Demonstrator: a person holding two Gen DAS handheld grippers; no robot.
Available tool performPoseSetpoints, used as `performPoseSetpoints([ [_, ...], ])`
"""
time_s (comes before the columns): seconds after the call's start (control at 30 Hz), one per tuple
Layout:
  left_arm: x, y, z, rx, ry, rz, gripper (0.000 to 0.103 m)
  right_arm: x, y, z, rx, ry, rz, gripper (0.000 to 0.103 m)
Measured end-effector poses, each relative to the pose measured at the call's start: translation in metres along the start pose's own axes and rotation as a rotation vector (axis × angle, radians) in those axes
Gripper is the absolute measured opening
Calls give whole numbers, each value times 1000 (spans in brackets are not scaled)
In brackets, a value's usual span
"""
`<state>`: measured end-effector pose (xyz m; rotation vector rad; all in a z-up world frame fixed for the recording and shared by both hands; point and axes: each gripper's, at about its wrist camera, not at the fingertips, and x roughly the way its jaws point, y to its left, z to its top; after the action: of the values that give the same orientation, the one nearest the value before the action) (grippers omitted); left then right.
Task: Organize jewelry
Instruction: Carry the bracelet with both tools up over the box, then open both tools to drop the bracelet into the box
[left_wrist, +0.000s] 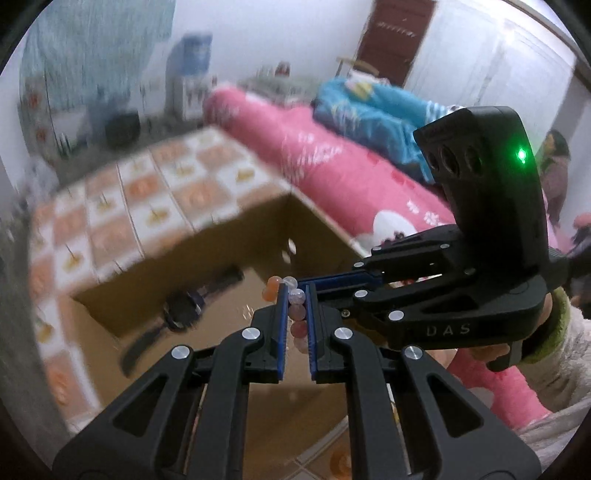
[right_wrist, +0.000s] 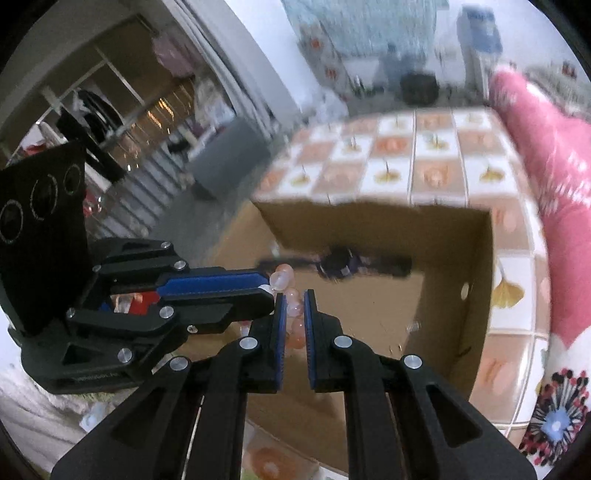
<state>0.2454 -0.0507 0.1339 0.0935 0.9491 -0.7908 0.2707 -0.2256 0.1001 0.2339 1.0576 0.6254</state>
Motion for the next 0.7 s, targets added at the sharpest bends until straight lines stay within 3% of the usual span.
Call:
performPoseSetpoints([
  [0.27,66,25,-15,-124,169,-119,8,43,-36,-10,24,188,-39,10],
  [0.7,83,19,-26,-172,279,-248,8,36,-25,-20,-130,360,-113,10],
])
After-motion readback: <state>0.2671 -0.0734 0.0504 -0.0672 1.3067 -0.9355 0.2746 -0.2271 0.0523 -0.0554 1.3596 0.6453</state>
